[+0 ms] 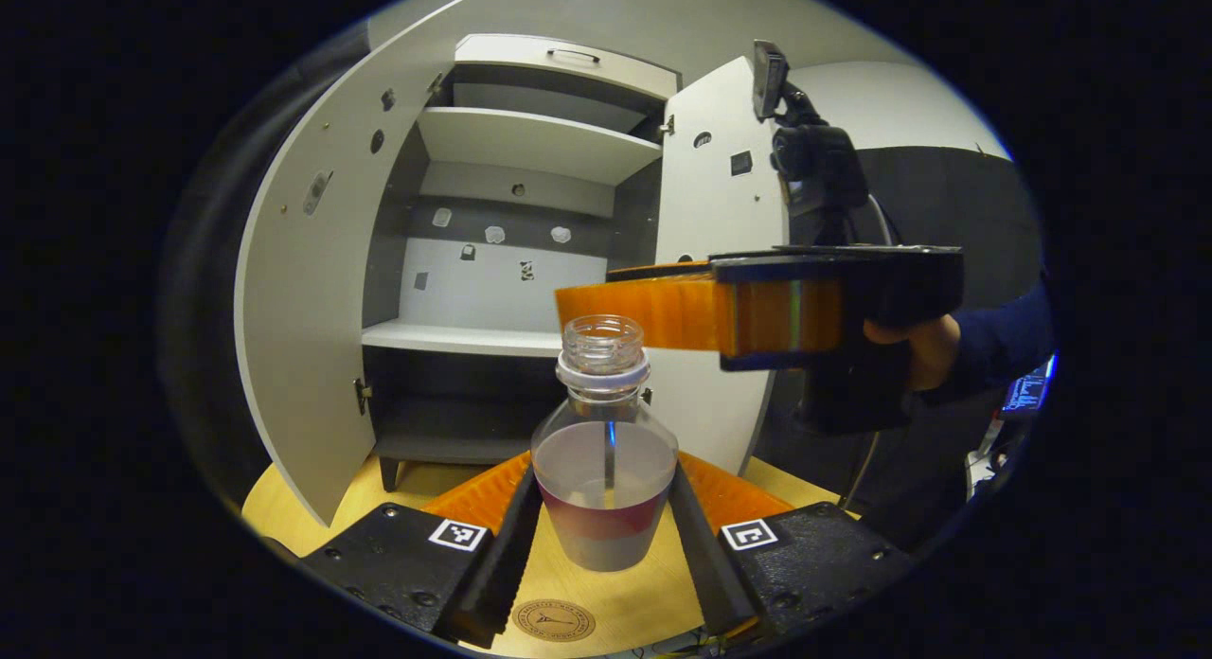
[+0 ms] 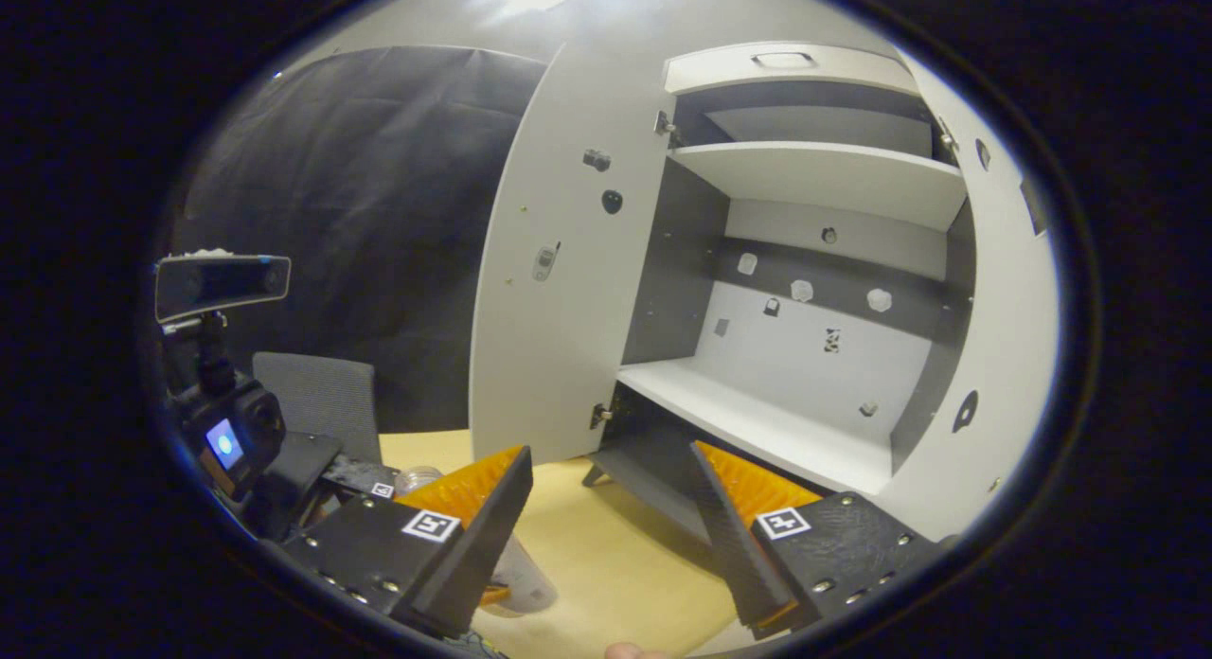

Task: Grasp the bottle in the cabinet with the left hand and place it on the coaster, then close the right door with the right hand and the left door with the left hand.

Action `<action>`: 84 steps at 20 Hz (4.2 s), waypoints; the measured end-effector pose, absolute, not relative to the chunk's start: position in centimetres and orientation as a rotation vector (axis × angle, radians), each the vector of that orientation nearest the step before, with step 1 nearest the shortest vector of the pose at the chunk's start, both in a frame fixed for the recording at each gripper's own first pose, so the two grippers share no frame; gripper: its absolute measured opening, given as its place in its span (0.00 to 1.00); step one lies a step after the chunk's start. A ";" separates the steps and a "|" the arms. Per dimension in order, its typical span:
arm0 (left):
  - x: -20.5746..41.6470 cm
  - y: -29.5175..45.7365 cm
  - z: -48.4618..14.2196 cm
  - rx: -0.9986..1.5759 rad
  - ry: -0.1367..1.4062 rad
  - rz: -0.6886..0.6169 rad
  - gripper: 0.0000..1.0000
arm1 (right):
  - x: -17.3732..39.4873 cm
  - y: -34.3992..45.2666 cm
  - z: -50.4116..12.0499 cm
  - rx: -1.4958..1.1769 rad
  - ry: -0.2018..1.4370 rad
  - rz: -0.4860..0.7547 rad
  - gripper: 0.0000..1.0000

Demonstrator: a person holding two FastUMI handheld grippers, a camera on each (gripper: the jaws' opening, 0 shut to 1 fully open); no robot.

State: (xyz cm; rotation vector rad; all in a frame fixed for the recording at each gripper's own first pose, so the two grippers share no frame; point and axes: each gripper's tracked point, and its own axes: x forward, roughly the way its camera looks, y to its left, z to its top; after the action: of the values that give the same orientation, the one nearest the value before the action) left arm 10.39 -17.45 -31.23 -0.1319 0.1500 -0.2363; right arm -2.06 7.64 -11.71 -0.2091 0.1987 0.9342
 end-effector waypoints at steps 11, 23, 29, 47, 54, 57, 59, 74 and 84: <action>11.6 -12.9 -46.3 -0.179 0.389 0.000 0.76 | -2.0 -0.6 -3.5 -0.111 0.102 0.755 0.97; 10.3 -14.2 -51.6 -0.052 0.482 0.051 0.76 | 0.1 -8.7 -2.1 -0.089 0.104 0.591 0.98; 9.4 -13.9 -52.2 -0.069 0.501 0.090 0.78 | -0.1 -9.8 -2.1 -0.085 0.103 0.573 0.98; 12.0 -14.7 -41.8 -0.002 0.359 0.056 0.86 | 0.8 -10.9 -1.3 -0.024 0.081 0.516 0.98; 14.3 -13.3 -30.5 0.004 0.225 0.058 0.93 | 1.7 -14.3 -0.5 -0.029 0.043 0.399 0.98; 14.8 -11.2 -26.9 0.004 0.218 0.091 0.93 | 2.5 -17.4 -0.4 -0.029 0.026 0.303 0.98; 14.6 -9.4 -24.8 -0.004 0.218 0.130 0.93 | 3.7 -19.3 -0.3 -0.043 0.014 0.218 0.98; 8.1 7.1 -17.3 -0.042 0.109 0.541 0.91 | 5.6 -16.0 -1.8 -0.031 0.033 0.236 0.95; 10.7 13.9 -18.4 -0.035 0.107 0.598 0.93 | 6.8 -5.2 -3.2 -0.014 0.048 0.358 0.93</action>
State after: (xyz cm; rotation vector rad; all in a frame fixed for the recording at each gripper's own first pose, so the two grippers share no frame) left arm 10.72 13.91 -18.43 -0.0351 0.1071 0.5976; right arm 6.81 -5.18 -3.18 -0.0137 0.0479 0.3583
